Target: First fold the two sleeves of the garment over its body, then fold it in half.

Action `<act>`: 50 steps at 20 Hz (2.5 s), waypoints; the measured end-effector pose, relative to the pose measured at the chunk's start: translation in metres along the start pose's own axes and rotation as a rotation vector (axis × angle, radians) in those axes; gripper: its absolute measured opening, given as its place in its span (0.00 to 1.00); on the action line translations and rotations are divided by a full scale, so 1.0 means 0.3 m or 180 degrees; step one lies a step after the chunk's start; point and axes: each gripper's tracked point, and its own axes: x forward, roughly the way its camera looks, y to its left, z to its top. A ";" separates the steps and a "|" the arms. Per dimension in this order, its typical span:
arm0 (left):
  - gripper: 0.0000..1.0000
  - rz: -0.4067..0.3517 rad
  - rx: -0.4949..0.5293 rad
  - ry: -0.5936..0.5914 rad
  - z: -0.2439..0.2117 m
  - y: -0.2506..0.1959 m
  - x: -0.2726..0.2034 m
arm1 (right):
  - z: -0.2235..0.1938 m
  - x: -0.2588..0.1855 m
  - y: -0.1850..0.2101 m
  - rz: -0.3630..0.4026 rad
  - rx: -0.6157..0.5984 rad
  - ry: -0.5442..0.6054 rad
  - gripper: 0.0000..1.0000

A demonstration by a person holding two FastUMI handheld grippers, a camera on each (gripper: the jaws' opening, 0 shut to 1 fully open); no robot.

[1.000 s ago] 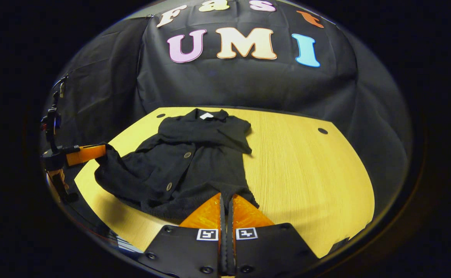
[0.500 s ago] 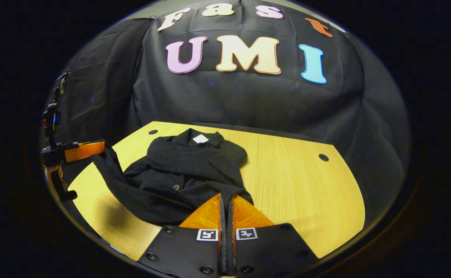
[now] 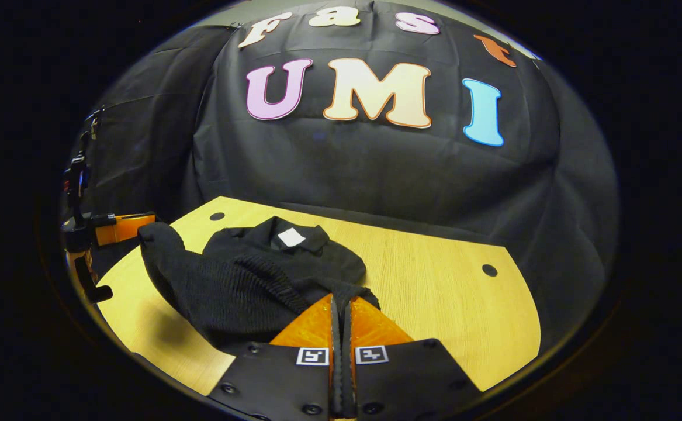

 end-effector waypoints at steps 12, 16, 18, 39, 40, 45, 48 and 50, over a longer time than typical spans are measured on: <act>0.00 -0.0074 0.0292 -0.0112 0.067 0.032 0.336 | 0.242 0.384 -0.050 -0.0225 -0.0221 -0.0185 0.02; 0.00 -0.0076 0.0336 -0.0115 0.071 0.038 0.450 | 0.233 0.504 -0.071 -0.0340 -0.0197 -0.0097 0.01; 0.00 -0.0089 0.0345 -0.0085 0.061 0.036 0.503 | 0.212 0.548 -0.087 -0.0395 -0.0150 -0.0007 0.02; 0.95 0.0203 0.0236 -0.0087 -0.004 0.114 0.646 | 0.098 0.678 -0.136 -0.0786 -0.0313 0.0314 1.00; 0.95 0.0234 0.0200 -0.0133 0.020 0.120 0.627 | 0.116 0.653 -0.136 -0.0792 -0.0288 0.0282 0.99; 0.95 0.0289 0.0025 -0.0554 0.210 0.109 0.472 | 0.305 0.458 -0.126 -0.0768 -0.0223 -0.0198 0.99; 0.97 0.0325 -0.0091 -0.0825 0.341 0.094 0.309 | 0.415 0.251 -0.111 -0.0718 -0.0136 -0.0543 1.00; 0.93 0.0363 -0.0093 -0.0966 0.407 0.087 0.173 | 0.476 0.087 -0.106 -0.0689 -0.0046 -0.0833 1.00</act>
